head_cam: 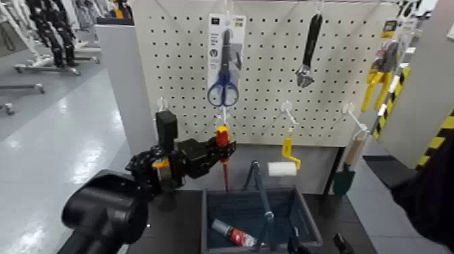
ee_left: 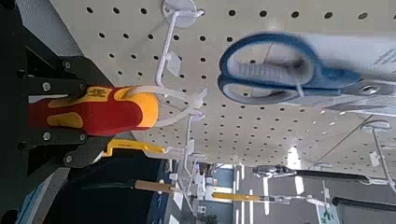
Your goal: Put the red screwdriver into the crate.
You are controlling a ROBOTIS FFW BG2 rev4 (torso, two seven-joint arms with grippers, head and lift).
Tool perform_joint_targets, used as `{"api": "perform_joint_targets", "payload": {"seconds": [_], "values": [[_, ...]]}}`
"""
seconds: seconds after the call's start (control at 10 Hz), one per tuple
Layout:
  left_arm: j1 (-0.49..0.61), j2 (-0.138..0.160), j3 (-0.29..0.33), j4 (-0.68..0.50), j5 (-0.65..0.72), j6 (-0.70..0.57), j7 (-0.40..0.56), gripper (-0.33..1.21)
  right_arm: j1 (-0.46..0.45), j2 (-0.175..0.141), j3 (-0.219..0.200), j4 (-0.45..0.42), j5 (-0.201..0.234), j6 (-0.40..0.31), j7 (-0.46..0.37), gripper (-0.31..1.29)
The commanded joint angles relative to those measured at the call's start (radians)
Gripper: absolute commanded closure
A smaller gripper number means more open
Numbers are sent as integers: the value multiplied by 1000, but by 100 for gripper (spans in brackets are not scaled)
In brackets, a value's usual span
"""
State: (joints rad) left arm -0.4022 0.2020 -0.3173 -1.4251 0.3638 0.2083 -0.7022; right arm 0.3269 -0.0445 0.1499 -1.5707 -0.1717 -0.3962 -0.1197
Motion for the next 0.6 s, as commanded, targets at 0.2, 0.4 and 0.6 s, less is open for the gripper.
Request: {"api": "perform_joint_targets", "payload": {"seconds": [0.2,0.4,0.6], "values": [[109,5,49,-132,66,103,44,119,4,5,-3,-5,0,2,0,13],[140,5,18,-67,208,23,66,119,3,3,-1,-3,-2,0,0,13],[137,5,-54,29,303,-26,82,119,0,2,3,0,-3,-1,0,13]]}}
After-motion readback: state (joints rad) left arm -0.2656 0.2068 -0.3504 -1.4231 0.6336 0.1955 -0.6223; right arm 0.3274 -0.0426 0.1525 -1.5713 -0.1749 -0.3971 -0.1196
